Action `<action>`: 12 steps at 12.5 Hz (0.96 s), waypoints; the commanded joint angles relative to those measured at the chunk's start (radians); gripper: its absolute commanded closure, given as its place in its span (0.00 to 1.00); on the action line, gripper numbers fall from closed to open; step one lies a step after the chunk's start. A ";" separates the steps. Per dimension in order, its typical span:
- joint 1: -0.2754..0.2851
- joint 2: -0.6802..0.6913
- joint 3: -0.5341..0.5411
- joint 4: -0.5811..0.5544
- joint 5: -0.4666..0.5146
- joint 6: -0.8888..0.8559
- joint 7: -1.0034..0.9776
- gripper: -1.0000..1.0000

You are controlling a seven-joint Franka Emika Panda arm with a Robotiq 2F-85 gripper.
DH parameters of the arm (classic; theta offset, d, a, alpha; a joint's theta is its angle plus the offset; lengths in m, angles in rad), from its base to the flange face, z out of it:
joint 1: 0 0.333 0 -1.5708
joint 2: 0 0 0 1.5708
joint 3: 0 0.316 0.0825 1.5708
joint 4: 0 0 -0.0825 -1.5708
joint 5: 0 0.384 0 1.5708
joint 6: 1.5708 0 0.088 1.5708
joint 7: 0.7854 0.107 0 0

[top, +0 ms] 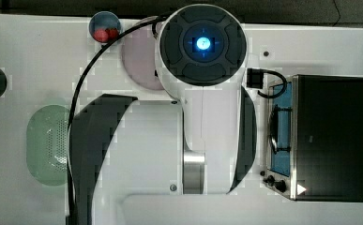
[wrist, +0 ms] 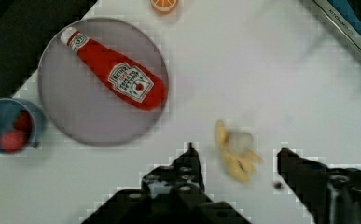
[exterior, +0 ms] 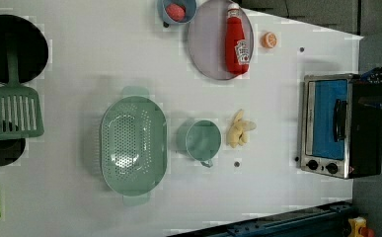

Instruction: Pick banana from table and place on oven.

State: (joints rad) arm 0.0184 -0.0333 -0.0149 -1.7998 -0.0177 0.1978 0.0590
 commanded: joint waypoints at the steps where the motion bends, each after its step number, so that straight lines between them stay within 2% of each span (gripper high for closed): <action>1: -0.031 -0.462 -0.020 -0.228 0.001 -0.221 -0.058 0.21; 3: -0.031 -0.462 -0.020 -0.229 0.001 -0.220 -0.058 0.00; 7: -0.028 -0.437 -0.014 -0.268 0.001 -0.170 -0.058 0.00; 12: -0.027 -0.290 0.012 -0.397 0.001 0.071 -0.058 0.00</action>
State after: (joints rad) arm -0.0122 -0.3901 -0.0077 -2.1328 -0.0357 0.2800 0.0289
